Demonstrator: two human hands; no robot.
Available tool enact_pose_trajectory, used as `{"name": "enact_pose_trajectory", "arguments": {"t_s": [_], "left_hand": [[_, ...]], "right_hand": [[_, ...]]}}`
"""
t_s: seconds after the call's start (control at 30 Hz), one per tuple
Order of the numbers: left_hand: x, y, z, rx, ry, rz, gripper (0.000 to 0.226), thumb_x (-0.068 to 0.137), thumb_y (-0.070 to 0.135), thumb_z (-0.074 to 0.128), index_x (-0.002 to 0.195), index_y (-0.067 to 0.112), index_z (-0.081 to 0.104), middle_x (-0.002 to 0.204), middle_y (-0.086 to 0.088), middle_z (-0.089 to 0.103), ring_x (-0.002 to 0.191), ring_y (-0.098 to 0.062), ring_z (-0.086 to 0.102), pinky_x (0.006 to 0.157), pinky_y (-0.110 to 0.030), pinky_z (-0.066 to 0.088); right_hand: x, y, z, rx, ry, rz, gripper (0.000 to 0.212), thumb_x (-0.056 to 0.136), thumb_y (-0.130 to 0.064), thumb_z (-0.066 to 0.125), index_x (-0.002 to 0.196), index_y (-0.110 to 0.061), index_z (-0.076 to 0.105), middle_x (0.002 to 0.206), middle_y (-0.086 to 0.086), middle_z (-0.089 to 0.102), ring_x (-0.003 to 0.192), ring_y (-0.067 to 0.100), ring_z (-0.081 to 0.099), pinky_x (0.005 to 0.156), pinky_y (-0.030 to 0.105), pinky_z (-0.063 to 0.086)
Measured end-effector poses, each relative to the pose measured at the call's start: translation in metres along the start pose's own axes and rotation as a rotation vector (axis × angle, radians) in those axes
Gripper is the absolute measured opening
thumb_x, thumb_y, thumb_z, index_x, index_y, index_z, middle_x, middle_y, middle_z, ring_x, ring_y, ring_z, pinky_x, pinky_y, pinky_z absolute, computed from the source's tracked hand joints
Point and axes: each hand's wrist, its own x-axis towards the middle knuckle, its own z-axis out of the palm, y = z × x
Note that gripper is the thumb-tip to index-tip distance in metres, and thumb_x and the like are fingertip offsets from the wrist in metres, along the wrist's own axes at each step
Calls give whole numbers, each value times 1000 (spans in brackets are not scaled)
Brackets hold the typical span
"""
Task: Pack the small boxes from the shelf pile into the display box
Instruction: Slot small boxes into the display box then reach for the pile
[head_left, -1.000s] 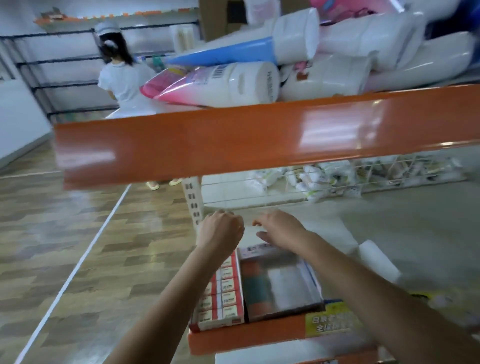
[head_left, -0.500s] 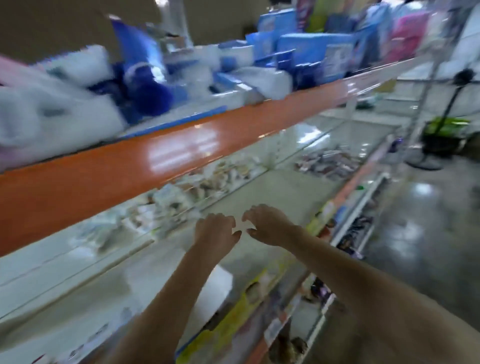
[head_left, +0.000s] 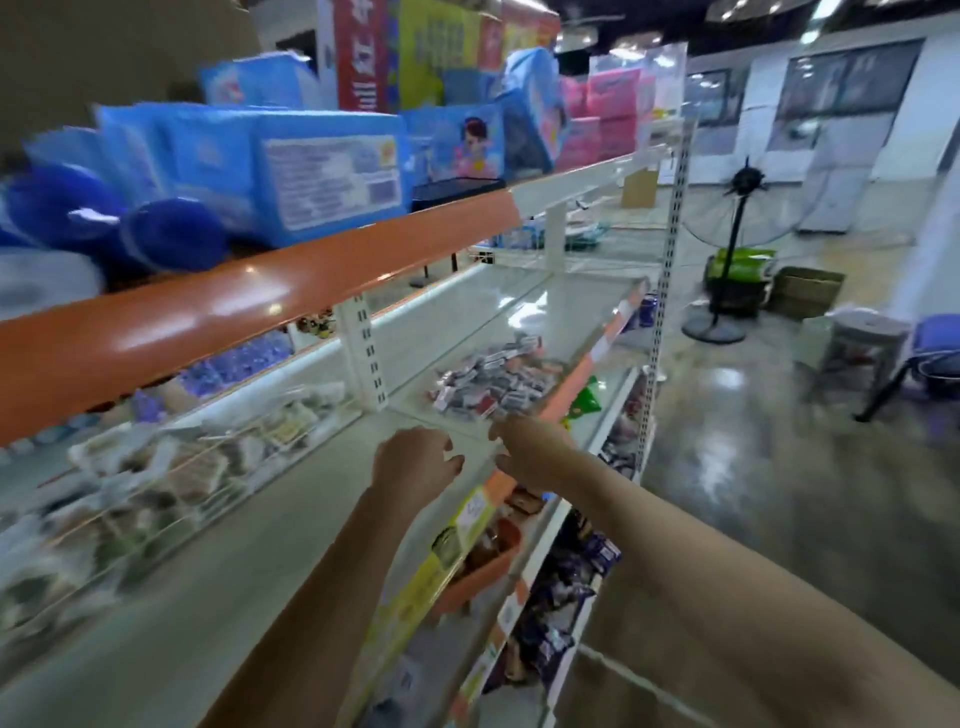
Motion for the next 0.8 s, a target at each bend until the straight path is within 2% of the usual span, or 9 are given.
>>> {"name": "enact_pose_trajectory", "arguments": {"t_s": [0.2,0.3,0.33,0.43,0.6,0.8], "left_hand": [[103,38,32,22,24,54,36,88,44,52,114,21,62,115,-6,64,110,-25,56,86,-31,44],[160,45,45,13,53,65,33,85,39,52,107,18,64,111,-8,64,106,-26,57,82,-30,45],[177,46,49,9,46,64,33,85,40,52,106,18,65,111,-8,64,105,-27,58,80,-30,45],[224,41,58,7,49,56,32,85,42,52,102,18,66,106,-8,66,97,-26,61,74,-28,44],[280,33,71,35,9,40,36,85,42,56,112,21,64,109,-6,66,101,-24,60,78,-30,46],[326,18,83,39,-20,-48,42,87,42,55,125,25,55,119,-4,61,108,-22,56,82,-32,46]], "right_hand": [[48,84,12,51,-12,78,27,91,-17,48,114,-5,58,114,12,60,102,29,60,82,42,53],[85,123,15,96,10,100,24,92,-14,48,111,-2,56,113,13,59,95,27,62,74,34,54],[98,134,16,108,6,95,25,91,-13,49,112,-3,56,118,13,57,98,27,61,74,33,52],[137,163,19,141,-6,103,29,89,-15,51,116,-6,57,131,12,51,113,29,55,88,37,51],[185,197,32,151,-73,117,41,89,-19,50,130,-14,50,126,14,55,116,31,53,95,41,46],[239,230,45,182,-88,130,37,92,-19,49,128,-14,51,125,11,53,114,30,53,92,38,46]]}}
